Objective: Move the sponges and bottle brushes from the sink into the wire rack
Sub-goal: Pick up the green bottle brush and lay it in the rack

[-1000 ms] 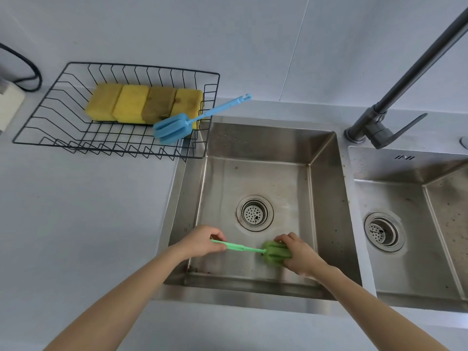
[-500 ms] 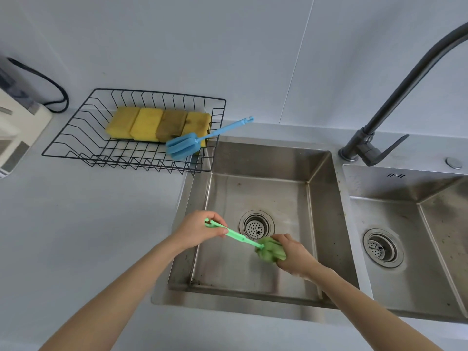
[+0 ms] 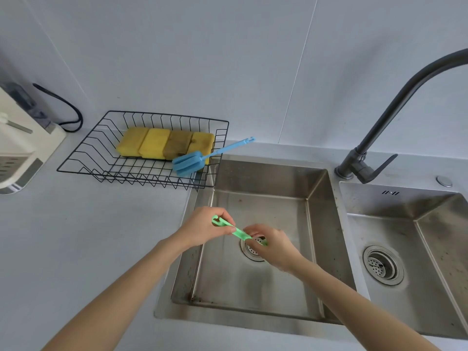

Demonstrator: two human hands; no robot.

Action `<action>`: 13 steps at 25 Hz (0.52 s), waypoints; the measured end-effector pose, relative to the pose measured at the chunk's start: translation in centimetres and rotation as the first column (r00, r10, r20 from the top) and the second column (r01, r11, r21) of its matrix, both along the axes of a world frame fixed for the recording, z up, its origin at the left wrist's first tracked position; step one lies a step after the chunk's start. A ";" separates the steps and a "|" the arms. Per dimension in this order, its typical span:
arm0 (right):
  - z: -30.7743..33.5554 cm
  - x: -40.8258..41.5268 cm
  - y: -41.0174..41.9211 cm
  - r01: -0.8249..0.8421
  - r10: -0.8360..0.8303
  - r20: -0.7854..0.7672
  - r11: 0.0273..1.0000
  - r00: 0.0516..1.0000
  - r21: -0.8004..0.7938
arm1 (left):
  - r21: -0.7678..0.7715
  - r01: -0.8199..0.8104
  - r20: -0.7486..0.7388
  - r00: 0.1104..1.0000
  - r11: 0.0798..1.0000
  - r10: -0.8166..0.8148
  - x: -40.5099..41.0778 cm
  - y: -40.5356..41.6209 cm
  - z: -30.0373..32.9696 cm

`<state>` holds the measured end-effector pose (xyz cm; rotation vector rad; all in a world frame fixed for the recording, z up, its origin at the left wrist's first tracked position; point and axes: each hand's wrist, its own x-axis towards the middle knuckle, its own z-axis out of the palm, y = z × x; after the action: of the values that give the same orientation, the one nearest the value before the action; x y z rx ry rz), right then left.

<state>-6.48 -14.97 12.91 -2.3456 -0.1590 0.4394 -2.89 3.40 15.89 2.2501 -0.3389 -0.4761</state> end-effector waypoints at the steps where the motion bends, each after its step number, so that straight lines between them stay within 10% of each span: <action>1: 0.4 0.1 0.5 0.015 -0.015 0.005 0.999 1.000 0.035 | 0.002 0.015 0.020 1.000 1.000 -0.015 0.2 -0.1 0.2; 13: 2.8 1.8 1.0 0.298 -0.315 0.007 0.904 0.949 0.306 | -0.121 0.030 -0.242 0.968 0.992 -0.059 -0.9 -0.7 -1.7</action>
<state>-4.67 -13.99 15.75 -2.0340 0.1119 0.1783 -3.78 2.70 14.16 2.0460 -0.2820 -0.7320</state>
